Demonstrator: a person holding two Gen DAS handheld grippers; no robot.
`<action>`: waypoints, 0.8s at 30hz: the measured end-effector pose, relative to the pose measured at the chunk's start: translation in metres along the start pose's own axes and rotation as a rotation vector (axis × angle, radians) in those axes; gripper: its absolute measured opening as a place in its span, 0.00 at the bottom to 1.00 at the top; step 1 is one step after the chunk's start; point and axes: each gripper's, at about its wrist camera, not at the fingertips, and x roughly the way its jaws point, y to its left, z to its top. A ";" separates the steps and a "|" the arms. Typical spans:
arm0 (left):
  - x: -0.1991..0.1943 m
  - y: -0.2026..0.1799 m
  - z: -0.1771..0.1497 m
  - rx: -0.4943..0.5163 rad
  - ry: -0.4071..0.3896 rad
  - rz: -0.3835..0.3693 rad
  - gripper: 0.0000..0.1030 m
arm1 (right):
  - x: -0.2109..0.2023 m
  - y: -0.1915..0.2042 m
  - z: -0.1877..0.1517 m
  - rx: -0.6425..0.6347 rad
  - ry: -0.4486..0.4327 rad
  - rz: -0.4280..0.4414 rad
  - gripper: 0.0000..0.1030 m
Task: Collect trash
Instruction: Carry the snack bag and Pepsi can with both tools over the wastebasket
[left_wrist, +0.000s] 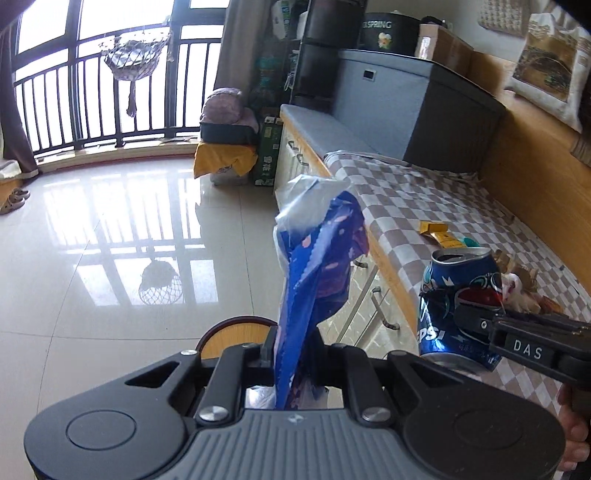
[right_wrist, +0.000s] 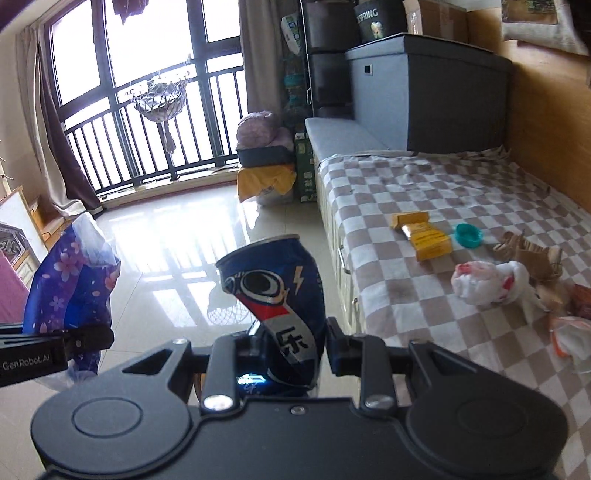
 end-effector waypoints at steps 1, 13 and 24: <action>0.008 0.005 0.004 -0.018 0.009 -0.002 0.15 | 0.010 0.004 0.001 0.003 0.014 0.005 0.29; 0.117 0.036 0.076 -0.105 0.007 -0.020 0.15 | 0.136 0.038 0.039 0.024 0.095 0.019 0.29; 0.237 0.100 0.011 -0.278 0.178 0.003 0.15 | 0.272 0.048 0.006 0.041 0.227 0.014 0.29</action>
